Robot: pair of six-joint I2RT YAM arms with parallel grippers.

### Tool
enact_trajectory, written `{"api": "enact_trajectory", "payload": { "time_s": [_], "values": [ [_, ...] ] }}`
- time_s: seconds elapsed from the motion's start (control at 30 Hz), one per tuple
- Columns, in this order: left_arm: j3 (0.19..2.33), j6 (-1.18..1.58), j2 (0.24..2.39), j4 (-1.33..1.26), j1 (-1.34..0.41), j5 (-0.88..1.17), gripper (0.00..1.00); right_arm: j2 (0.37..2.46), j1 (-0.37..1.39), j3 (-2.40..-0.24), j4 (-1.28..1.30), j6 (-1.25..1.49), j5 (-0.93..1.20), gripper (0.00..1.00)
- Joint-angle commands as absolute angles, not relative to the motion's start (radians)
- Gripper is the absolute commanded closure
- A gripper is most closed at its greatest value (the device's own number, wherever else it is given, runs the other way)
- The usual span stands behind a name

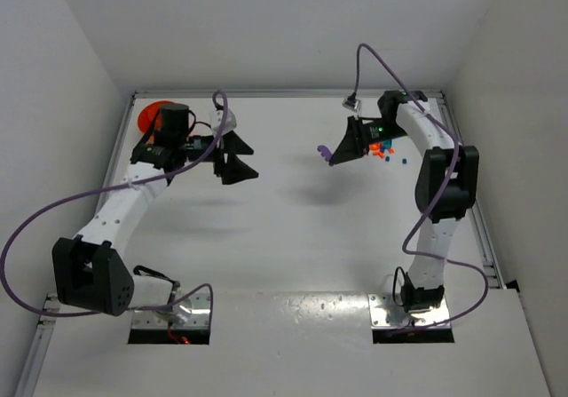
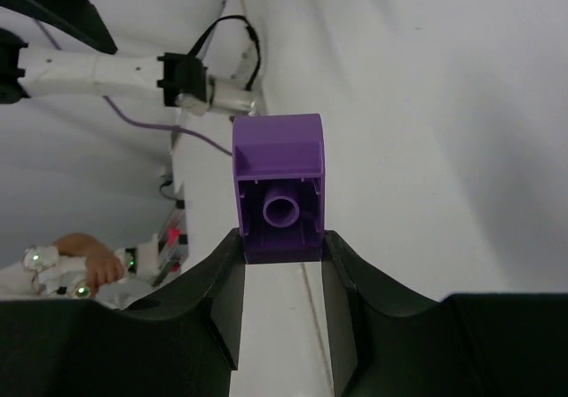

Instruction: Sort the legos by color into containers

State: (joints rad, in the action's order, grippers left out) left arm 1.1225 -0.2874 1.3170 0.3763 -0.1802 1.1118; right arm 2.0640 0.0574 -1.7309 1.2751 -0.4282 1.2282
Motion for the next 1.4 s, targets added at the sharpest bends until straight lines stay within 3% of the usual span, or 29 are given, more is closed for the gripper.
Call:
{"api": "enact_trajectory", "payload": {
  "time_s": [0.0, 0.3, 0.7, 0.8, 1.1, 1.37],
  "values": [
    [1.140, -0.367, 1.325, 0.313, -0.244, 1.181, 0.20, 2.025, 0.135, -1.720, 1.402, -0.503, 1.345, 0.95],
    [1.209, -0.586, 1.428, 0.432, -0.388, 1.049, 0.20, 1.987, 0.239, -1.622, 1.402, -0.483, 1.327, 0.96],
    [1.266, -0.870, 1.463, 0.590, -0.520, 0.907, 0.29, 1.925, 0.336, -1.568, 1.361, -0.430, 1.278, 0.96],
    [1.266, -0.899, 1.463, 0.601, -0.549, 0.887, 0.32, 1.925, 0.357, -1.568, 1.361, -0.430, 1.267, 0.96],
    [1.285, -0.917, 1.463, 0.643, -0.558, 0.910, 0.54, 1.936, 0.397, -1.568, 1.370, -0.439, 1.256, 0.96],
    [1.327, -0.927, 1.454, 0.698, -0.558, 0.962, 0.57, 1.963, 0.397, -1.578, 1.390, -0.457, 1.256, 0.96]
  ]
}}
